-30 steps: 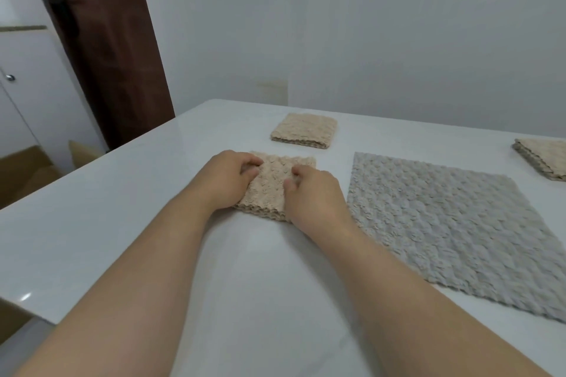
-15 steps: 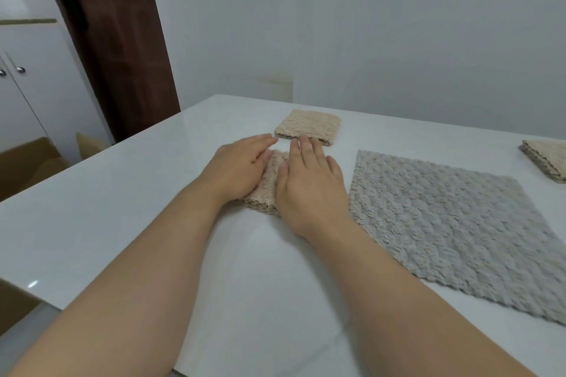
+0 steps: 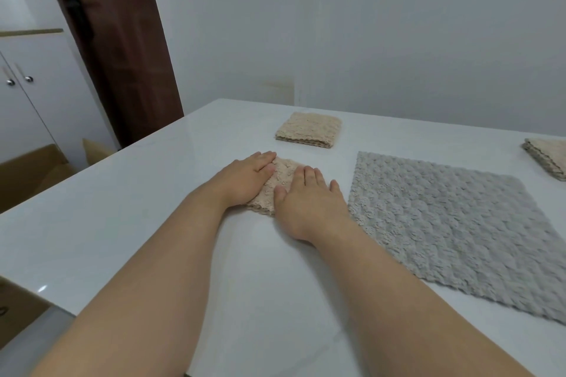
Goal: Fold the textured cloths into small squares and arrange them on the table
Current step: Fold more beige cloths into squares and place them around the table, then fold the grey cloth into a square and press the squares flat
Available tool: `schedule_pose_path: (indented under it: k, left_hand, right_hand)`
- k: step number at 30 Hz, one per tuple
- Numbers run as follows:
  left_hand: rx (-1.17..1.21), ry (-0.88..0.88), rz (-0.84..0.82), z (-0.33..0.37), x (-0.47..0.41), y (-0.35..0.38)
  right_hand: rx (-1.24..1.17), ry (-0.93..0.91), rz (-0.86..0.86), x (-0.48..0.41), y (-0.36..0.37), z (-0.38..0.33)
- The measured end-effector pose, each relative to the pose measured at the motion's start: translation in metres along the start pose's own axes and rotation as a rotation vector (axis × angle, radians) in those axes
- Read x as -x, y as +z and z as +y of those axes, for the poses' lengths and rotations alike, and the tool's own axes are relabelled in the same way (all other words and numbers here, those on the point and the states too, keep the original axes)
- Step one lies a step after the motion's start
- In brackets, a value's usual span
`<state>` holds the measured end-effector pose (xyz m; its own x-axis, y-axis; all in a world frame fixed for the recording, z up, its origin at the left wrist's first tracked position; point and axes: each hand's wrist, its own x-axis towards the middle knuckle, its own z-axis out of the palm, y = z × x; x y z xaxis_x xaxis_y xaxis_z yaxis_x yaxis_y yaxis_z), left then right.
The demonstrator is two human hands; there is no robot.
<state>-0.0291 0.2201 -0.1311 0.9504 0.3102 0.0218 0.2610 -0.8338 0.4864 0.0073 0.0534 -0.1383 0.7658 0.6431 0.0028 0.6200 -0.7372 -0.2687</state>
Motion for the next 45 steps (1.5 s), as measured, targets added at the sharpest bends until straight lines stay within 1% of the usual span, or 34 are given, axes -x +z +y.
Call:
schedule_pose_path:
  k: [5, 7, 10, 12, 14, 16, 18, 20, 24, 27, 30, 32, 35, 37, 39, 41, 45]
  left_hand:
    - [-0.013, -0.013, -0.023, -0.003, -0.002, 0.000]
    - [0.034, -0.014, 0.001, -0.003, -0.001, 0.000]
    - [0.121, -0.016, 0.144, 0.004, 0.005, -0.003]
    - [0.070, 0.000, 0.252, 0.011, 0.012, -0.007]
    - [-0.015, -0.007, 0.327, 0.024, 0.020, -0.011]
    - [-0.110, 0.013, 0.310, 0.046, 0.027, -0.010]
    - [-0.173, 0.069, 0.267, 0.076, 0.035, -0.005]
    - [-0.154, 0.110, 0.226, 0.109, 0.039, 0.000]
    - [-0.058, 0.183, 0.124, 0.171, 0.040, 0.019]
    - [-0.009, 0.175, 0.010, 0.210, 0.040, 0.040]
    - [-0.019, 0.135, -0.071, 0.228, 0.030, 0.061]
    - [-0.025, 0.086, -0.062, 0.225, 0.021, 0.073]
    - [-0.040, -0.002, 0.040, 0.211, 0.011, 0.088]
    - [-0.088, -0.024, 0.101, 0.203, 0.003, 0.094]
    - [-0.099, -0.009, 0.138, 0.201, -0.003, 0.099]
    - [-0.099, 0.002, 0.154, 0.200, -0.005, 0.104]
    - [-0.109, -0.002, 0.177, 0.190, -0.008, 0.104]
  right_hand:
    - [-0.015, 0.002, -0.004, -0.002, 0.001, 0.002]
    - [-0.023, -0.005, 0.007, -0.001, 0.003, 0.003]
    - [-0.013, -0.035, 0.082, 0.001, 0.004, 0.002]
    - [-0.038, -0.046, 0.183, 0.006, -0.003, 0.000]
    - [-0.117, -0.036, 0.284, 0.015, -0.018, 0.000]
    - [-0.170, -0.007, 0.317, 0.025, -0.040, 0.010]
    - [-0.233, 0.035, 0.295, 0.039, -0.067, 0.030]
    - [-0.250, 0.077, 0.290, 0.055, -0.091, 0.056]
    - [-0.167, 0.165, 0.343, 0.088, -0.120, 0.121]
    - [-0.135, 0.248, 0.355, 0.107, -0.124, 0.171]
    - [-0.130, 0.341, 0.372, 0.124, -0.125, 0.218]
    - [-0.144, 0.405, 0.372, 0.132, -0.122, 0.243]
    - [-0.238, 0.457, 0.431, 0.135, -0.109, 0.273]
    - [-0.324, 0.511, 0.505, 0.130, -0.101, 0.286]
    - [-0.356, 0.556, 0.546, 0.124, -0.098, 0.293]
    - [-0.321, 0.566, 0.496, 0.121, -0.096, 0.295]
    - [-0.239, 0.504, 0.380, 0.122, -0.095, 0.292]
